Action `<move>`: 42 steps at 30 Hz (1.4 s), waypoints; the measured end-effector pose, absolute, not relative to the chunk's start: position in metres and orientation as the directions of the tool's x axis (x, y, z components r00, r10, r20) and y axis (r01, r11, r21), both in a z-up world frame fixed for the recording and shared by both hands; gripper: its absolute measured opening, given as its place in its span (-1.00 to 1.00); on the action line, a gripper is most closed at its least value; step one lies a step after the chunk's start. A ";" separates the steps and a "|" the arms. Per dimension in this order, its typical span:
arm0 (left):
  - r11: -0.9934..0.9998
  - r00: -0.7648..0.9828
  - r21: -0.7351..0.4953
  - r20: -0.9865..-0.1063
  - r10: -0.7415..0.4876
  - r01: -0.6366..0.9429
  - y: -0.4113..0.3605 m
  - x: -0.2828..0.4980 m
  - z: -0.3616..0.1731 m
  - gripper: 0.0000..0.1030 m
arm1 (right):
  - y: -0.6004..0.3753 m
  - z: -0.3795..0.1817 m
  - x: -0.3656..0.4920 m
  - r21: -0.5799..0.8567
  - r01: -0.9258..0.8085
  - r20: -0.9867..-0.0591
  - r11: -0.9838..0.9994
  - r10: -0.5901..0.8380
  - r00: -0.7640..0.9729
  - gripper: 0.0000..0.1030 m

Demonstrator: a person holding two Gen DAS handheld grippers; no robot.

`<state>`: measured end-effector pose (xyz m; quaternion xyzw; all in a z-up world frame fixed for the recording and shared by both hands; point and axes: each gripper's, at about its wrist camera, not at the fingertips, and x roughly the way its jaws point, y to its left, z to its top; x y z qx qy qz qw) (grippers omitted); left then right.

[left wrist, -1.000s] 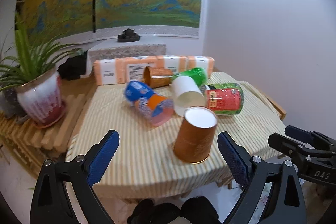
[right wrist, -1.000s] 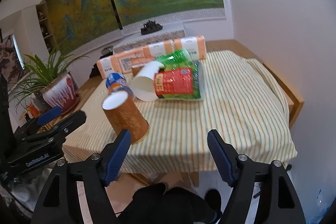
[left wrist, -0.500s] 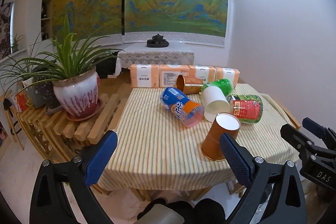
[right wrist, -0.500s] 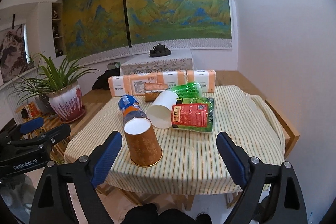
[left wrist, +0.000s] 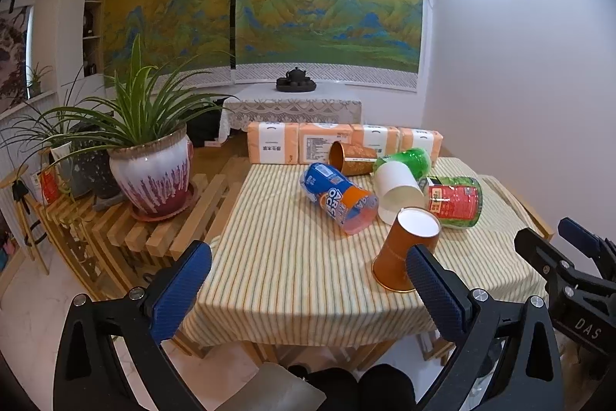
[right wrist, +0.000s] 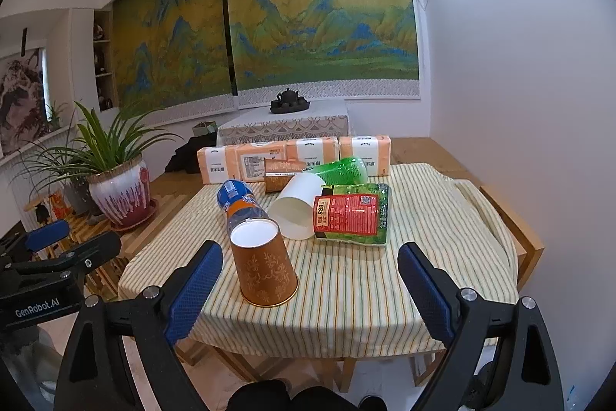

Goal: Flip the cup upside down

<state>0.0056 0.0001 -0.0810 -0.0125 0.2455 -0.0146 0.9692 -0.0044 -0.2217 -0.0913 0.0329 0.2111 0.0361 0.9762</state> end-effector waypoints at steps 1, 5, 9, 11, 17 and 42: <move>0.999 0.880 -0.032 -0.475 -0.034 0.021 0.001 0.006 -0.081 0.99 | -0.220 -0.091 -0.006 0.071 -0.056 -0.405 0.996 0.080 0.911 0.76; 0.999 0.881 -0.032 -0.471 -0.030 0.017 0.002 0.005 -0.080 0.99 | -0.218 -0.088 -0.010 0.058 -0.058 -0.391 0.997 0.076 0.917 0.79; 0.999 0.881 -0.035 -0.473 -0.034 0.020 0.002 0.004 -0.079 0.99 | -0.218 -0.086 -0.013 0.060 -0.058 -0.384 0.997 0.077 0.920 0.84; 0.999 0.882 -0.033 -0.471 -0.035 0.022 0.002 0.003 -0.079 0.99 | -0.218 -0.086 -0.014 0.060 -0.057 -0.382 0.997 0.076 0.921 0.84; 0.999 0.882 -0.037 -0.469 -0.041 0.027 0.001 0.003 -0.079 0.99 | -0.218 -0.086 -0.015 0.057 -0.056 -0.379 0.997 0.074 0.922 0.84; 0.999 0.882 -0.037 -0.469 -0.042 0.028 -0.001 0.005 -0.077 0.99 | -0.219 -0.086 -0.014 0.062 -0.053 -0.384 0.997 0.073 0.920 0.85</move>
